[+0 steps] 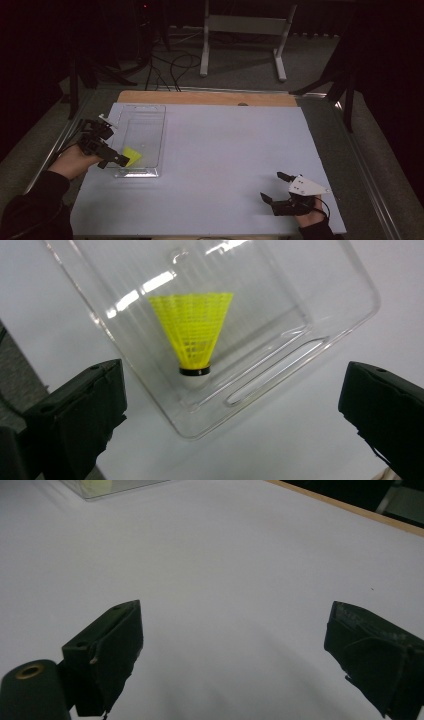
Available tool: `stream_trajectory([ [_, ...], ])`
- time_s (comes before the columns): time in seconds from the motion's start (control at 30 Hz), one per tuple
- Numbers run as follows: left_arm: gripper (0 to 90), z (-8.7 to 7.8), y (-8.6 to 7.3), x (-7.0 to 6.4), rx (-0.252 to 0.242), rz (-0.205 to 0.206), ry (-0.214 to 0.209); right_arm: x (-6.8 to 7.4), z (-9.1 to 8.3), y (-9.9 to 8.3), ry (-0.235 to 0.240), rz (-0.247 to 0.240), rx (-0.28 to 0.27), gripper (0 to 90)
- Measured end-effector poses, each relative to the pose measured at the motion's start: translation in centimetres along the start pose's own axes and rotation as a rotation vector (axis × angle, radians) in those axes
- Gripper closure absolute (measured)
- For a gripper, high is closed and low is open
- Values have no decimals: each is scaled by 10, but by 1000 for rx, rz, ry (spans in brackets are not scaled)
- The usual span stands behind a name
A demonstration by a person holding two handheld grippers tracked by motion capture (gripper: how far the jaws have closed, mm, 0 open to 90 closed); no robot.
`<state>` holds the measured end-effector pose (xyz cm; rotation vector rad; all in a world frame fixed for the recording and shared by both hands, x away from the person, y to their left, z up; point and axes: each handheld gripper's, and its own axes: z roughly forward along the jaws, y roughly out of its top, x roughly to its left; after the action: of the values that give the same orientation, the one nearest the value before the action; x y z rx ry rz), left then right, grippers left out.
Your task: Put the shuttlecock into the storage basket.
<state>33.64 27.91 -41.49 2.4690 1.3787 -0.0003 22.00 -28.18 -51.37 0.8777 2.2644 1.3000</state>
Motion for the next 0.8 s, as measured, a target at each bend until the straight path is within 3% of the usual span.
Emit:
stream_trajectory([
  [0.07,0,-1,0,-3,-15,13,-22,0,0,0,0,0,0,91],
  [0.6,0,0,15,-23,-121,136,-19,0,-1,-1,-2,5,-1,91],
  [0.8,0,0,22,-28,-156,152,-37,-1,0,-1,-1,2,1,91],
])
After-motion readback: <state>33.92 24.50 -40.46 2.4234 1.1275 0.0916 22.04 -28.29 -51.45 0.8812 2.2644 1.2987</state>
